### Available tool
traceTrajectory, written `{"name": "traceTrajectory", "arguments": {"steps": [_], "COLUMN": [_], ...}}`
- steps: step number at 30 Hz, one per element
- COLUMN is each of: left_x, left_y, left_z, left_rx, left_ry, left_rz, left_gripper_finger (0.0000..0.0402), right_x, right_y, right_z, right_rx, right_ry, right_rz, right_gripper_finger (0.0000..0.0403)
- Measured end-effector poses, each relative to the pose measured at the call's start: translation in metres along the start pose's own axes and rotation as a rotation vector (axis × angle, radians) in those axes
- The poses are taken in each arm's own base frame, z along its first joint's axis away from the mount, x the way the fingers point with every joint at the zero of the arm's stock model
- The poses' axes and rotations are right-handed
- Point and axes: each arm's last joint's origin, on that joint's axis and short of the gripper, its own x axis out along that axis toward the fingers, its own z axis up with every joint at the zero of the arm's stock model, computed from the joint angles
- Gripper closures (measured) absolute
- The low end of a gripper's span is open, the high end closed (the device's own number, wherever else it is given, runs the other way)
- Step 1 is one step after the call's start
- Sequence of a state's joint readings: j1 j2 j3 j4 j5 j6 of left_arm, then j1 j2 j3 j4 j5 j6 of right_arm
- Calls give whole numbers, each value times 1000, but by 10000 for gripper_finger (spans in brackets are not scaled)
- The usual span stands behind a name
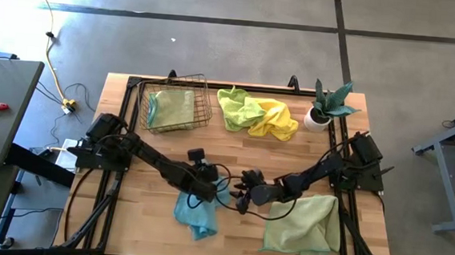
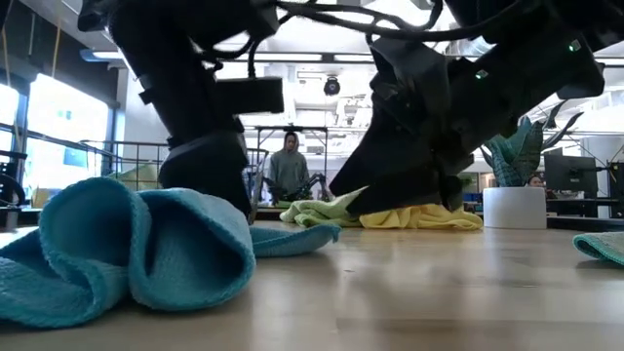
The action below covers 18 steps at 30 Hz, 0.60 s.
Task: Fold microfiber towels
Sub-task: Fold the blue towel
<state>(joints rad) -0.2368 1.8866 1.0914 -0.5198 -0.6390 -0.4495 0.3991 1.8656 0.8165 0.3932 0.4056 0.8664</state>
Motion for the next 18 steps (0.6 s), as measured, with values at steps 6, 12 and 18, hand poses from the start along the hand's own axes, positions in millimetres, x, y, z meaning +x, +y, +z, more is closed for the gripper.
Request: {"name": "traceTrajectory", "arguments": {"steps": [6,12,18], "left_x": [-10,-15,-20], "left_y": [-5,-7,-7], "left_z": [11,18,25], "left_rx": [17,28,41], "left_ry": [-39,-61,-93], "left_rz": [-27,-31,-16], "left_gripper_finger": [401,401,401], "right_x": [0,0,3], "right_y": [0,-1,-5], "right_z": [-1,-5,0], "right_rx": [96,110,158], "right_ry": [36,123,114], "right_rz": [17,46,32], "right_gripper_finger": [229,229,229]}}
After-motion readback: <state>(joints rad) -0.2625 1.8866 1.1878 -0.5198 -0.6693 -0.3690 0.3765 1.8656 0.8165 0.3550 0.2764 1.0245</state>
